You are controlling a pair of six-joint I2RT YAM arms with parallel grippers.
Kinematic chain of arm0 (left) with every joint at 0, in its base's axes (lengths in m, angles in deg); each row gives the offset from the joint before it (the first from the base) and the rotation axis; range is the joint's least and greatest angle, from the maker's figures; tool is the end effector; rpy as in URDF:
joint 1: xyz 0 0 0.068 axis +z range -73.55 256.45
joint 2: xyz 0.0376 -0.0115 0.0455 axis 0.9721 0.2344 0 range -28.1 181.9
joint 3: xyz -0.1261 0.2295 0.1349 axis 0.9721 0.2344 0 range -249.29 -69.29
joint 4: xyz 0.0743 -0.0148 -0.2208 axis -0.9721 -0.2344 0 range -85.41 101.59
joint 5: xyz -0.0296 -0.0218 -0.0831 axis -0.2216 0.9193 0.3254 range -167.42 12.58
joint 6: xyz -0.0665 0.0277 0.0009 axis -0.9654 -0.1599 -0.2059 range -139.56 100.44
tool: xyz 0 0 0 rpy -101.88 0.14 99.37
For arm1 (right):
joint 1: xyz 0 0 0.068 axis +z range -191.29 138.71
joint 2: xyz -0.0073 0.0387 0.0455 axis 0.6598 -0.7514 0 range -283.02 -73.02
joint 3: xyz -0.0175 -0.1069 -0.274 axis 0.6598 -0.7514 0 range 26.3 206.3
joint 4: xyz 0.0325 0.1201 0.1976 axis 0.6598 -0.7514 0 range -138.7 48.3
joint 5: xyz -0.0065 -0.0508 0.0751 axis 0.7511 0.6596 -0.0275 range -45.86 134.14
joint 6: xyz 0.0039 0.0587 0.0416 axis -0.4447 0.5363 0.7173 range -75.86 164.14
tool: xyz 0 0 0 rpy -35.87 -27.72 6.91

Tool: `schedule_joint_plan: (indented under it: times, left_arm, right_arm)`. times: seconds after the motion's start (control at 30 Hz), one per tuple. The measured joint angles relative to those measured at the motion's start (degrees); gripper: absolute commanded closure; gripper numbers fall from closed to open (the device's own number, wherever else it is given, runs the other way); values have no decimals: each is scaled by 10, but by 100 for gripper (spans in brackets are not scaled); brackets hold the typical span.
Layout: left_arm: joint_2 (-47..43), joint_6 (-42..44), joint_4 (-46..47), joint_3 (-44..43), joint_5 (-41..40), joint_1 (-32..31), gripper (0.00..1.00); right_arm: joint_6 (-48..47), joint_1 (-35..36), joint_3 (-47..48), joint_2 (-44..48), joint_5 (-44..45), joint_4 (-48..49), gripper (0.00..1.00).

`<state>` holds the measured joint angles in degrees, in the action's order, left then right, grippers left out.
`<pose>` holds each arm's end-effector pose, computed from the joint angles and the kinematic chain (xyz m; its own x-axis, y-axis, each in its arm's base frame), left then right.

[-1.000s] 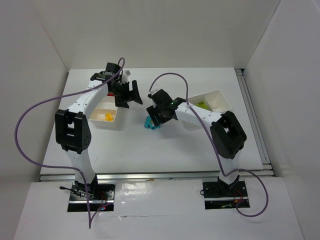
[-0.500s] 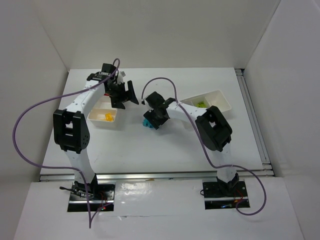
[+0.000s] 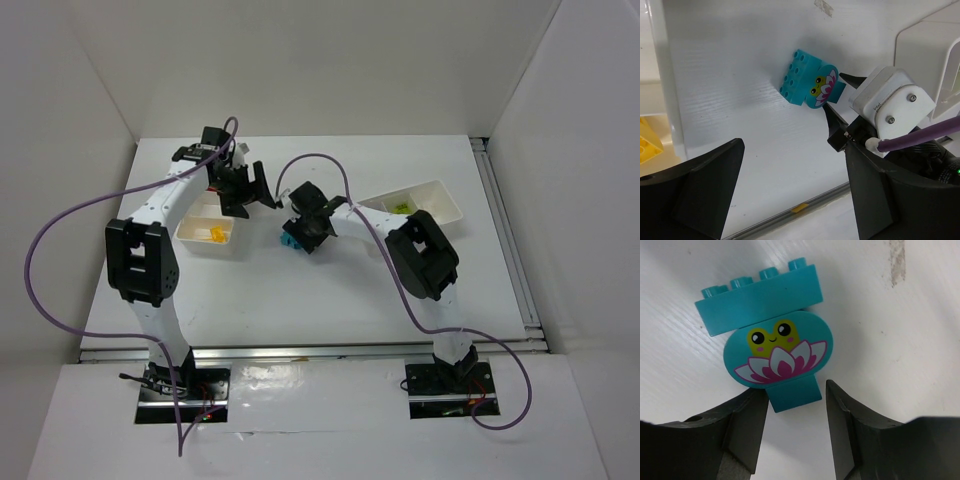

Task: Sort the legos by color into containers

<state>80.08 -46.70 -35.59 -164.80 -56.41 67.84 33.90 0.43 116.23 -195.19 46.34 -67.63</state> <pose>0.3895 -0.0806 0.2849 -0.9059 -0.2935 -0.3054 -0.1072 0.8564 -0.5050 0.3424 0.3023 0.1786 -0.5085 -0.6914 -0.5132 -0.7523 0.6467 -0.1259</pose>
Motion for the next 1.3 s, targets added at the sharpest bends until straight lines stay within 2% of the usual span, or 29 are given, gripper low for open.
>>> schedule_joint_plan:
  times: [0.3,0.4,0.43,0.47,0.6,0.73,0.9,1.07,1.3]
  left_arm:
    - [0,3,-9,0,-1,26,7]
    - [0,3,-9,0,-2,31,7]
    - [0,3,-9,0,-2,31,7]
    - [0,3,-9,0,-2,31,7]
    - [0,4,-9,0,0,31,6]
    - [1,18,-10,-2,24,31,5]
    - [1,35,-7,-3,102,30,4]
    - [5,45,13,-3,188,16,2]
    - [7,13,120,45,287,2,2]
  right_arm:
    - [-17,0,-3,0,-46,13,45]
    - [-17,0,-3,0,-46,14,56]
    - [-16,0,-2,0,-45,14,62]
    - [-14,0,-1,0,-45,13,78]
    - [0,0,4,3,-41,15,98]
    - [23,0,-41,50,-33,26,98]
    - [49,0,-110,179,-29,24,98]
    - [75,0,-127,291,-31,31,98]
    - [92,2,-130,318,-26,27,98]
